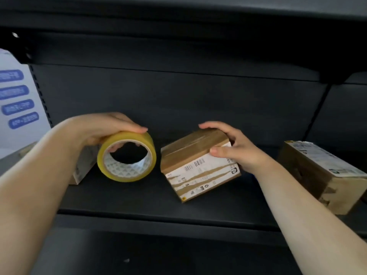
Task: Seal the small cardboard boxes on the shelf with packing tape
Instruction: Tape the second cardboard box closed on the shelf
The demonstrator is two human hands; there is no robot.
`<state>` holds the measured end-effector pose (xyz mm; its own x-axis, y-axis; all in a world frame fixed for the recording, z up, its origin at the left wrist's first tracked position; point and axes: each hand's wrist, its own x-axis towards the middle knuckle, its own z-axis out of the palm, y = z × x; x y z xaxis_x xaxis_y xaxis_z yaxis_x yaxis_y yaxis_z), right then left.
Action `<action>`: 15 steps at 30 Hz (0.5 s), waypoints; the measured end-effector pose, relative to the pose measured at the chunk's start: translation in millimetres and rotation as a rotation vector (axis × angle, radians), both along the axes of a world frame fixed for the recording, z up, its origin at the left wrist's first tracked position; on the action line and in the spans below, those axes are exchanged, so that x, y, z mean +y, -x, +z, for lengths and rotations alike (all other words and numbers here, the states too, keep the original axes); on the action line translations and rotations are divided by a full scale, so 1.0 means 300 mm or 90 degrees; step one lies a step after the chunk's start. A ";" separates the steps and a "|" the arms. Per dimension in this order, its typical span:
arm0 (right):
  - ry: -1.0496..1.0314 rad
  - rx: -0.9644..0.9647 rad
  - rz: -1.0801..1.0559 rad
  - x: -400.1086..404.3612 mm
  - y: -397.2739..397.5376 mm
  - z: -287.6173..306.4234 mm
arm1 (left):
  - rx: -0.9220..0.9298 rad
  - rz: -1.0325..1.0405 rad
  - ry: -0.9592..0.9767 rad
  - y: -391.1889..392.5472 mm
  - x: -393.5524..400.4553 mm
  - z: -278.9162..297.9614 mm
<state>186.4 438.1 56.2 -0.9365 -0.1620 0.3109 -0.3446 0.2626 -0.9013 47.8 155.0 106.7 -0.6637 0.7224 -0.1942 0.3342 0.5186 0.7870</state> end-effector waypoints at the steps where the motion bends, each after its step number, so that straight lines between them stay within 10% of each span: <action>1: 0.013 0.006 -0.003 -0.002 0.002 -0.015 | 0.016 0.005 0.028 -0.008 0.014 -0.010; 10: -0.004 -0.053 -0.046 0.061 -0.034 -0.070 | 0.068 0.044 0.161 -0.017 0.148 -0.006; 15: -0.500 -0.153 -0.147 0.078 -0.075 0.048 | 0.142 0.030 0.227 -0.038 0.227 0.033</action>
